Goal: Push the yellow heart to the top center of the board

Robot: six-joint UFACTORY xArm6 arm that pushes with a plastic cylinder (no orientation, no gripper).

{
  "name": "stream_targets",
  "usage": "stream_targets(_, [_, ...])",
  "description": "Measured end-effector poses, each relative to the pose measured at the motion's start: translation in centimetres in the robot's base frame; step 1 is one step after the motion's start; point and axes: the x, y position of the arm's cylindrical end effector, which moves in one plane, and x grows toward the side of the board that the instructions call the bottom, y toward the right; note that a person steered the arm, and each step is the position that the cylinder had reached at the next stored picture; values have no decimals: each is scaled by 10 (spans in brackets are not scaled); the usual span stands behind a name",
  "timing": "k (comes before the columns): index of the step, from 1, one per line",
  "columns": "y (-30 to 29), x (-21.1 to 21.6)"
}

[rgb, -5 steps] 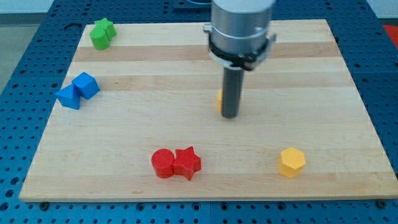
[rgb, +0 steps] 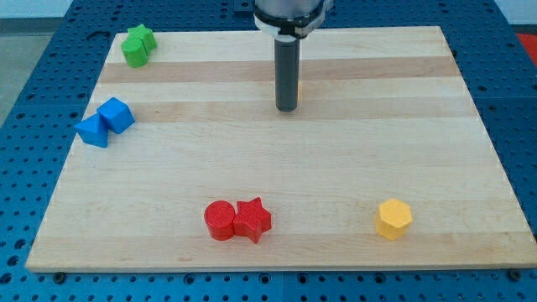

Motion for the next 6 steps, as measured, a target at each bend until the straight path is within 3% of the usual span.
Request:
stream_targets(2, [-14, -83])
stream_targets(3, [-14, -89])
stream_targets(5, [37, -28])
stream_targets(6, [101, -1])
